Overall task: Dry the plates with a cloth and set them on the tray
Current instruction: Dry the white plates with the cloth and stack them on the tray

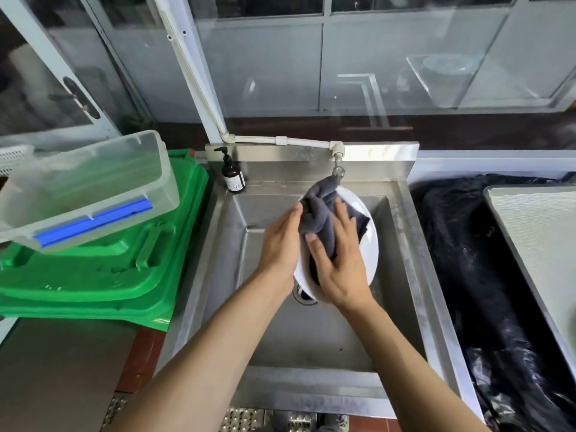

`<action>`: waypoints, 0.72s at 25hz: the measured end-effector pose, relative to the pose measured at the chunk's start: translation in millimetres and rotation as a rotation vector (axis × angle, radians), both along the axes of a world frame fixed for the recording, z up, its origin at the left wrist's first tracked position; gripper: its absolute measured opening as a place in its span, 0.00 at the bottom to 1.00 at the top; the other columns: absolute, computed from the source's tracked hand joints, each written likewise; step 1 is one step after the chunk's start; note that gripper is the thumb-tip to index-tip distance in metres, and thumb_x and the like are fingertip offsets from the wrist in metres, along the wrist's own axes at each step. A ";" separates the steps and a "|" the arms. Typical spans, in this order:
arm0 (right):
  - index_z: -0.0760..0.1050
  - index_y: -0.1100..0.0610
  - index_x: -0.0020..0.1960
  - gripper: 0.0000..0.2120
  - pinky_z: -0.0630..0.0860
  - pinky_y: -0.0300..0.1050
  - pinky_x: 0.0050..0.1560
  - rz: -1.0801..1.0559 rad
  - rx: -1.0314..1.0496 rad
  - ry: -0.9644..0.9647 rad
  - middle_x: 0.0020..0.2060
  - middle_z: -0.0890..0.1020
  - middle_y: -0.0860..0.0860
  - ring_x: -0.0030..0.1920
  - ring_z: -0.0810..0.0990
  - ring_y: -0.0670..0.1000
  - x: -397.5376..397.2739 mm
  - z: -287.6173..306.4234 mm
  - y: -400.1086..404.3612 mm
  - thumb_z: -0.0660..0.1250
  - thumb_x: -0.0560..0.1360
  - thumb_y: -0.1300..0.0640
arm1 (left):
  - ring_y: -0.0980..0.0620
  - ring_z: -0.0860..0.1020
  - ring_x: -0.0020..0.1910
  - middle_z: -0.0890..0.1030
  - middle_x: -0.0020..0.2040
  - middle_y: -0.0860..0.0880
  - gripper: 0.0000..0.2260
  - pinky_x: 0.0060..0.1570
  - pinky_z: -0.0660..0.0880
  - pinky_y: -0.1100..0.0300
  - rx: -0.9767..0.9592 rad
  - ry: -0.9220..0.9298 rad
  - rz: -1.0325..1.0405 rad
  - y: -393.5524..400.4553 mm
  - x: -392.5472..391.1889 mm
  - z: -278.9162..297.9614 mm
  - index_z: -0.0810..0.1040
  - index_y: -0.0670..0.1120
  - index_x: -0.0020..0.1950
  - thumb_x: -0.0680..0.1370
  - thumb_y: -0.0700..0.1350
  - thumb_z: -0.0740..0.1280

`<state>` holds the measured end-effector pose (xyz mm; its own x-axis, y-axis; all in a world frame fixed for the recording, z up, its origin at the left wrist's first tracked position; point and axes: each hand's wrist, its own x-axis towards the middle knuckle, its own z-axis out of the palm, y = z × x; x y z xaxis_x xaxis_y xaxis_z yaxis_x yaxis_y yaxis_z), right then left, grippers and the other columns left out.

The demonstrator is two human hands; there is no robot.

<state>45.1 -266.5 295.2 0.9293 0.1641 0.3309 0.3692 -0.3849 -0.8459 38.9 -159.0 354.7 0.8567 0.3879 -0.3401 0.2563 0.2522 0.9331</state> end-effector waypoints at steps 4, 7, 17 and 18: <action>0.64 0.51 0.80 0.25 0.50 0.61 0.81 0.196 -0.114 -0.126 0.81 0.62 0.46 0.82 0.55 0.49 -17.8 -11.7 3.1 0.63 0.84 0.51 | 0.53 0.85 0.42 0.87 0.42 0.48 0.14 0.42 0.80 0.61 -0.226 0.082 0.051 18.5 8.7 10.9 0.83 0.44 0.46 0.80 0.54 0.67; 0.67 0.52 0.78 0.23 0.52 0.62 0.80 0.029 -0.090 -0.057 0.80 0.61 0.46 0.80 0.51 0.39 12.6 -2.6 -0.4 0.64 0.84 0.53 | 0.50 0.84 0.49 0.87 0.45 0.51 0.11 0.50 0.80 0.55 -0.148 0.055 0.061 17.8 5.6 8.1 0.83 0.47 0.50 0.81 0.53 0.66; 0.66 0.52 0.79 0.25 0.53 0.63 0.80 0.180 -0.114 -0.102 0.80 0.62 0.48 0.82 0.55 0.50 -10.4 -14.0 1.7 0.63 0.84 0.50 | 0.49 0.84 0.50 0.86 0.47 0.49 0.13 0.55 0.80 0.52 -0.132 0.039 0.094 26.6 6.3 11.2 0.85 0.50 0.40 0.81 0.52 0.67; 0.67 0.53 0.79 0.24 0.52 0.63 0.79 0.110 -0.110 -0.084 0.80 0.62 0.50 0.82 0.55 0.50 3.0 -8.9 -0.6 0.63 0.84 0.51 | 0.47 0.84 0.54 0.86 0.51 0.47 0.10 0.59 0.79 0.50 -0.121 0.036 0.088 24.6 4.5 10.0 0.84 0.50 0.45 0.82 0.51 0.66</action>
